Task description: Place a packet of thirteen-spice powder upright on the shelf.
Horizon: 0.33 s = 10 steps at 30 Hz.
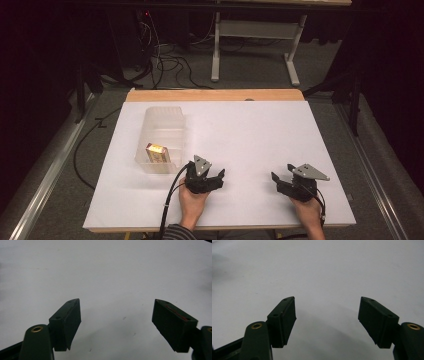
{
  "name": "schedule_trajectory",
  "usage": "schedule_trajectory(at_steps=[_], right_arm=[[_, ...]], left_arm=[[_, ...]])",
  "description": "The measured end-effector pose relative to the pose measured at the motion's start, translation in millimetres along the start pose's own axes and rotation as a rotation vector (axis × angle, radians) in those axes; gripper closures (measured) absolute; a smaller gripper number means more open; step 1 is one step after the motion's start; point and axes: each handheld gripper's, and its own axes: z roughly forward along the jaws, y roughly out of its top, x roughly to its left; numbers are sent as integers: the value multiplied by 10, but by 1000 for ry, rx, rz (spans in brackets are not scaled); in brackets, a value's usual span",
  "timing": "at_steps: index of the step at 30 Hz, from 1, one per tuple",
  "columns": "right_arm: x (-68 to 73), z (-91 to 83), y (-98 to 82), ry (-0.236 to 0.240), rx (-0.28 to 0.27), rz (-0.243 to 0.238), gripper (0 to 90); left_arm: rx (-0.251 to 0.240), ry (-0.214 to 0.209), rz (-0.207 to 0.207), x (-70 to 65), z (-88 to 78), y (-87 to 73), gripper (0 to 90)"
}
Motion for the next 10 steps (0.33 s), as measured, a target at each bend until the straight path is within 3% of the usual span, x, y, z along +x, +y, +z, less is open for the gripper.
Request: schedule_trajectory(at_steps=[5,10], right_arm=[[0,-1,0,0,2,-2,309],[-1,0,-2,1,-1,1,309]], left_arm=[[-20,20,43,-50,-15,-14,240],[-21,22,52,-59,-19,-17,240]])
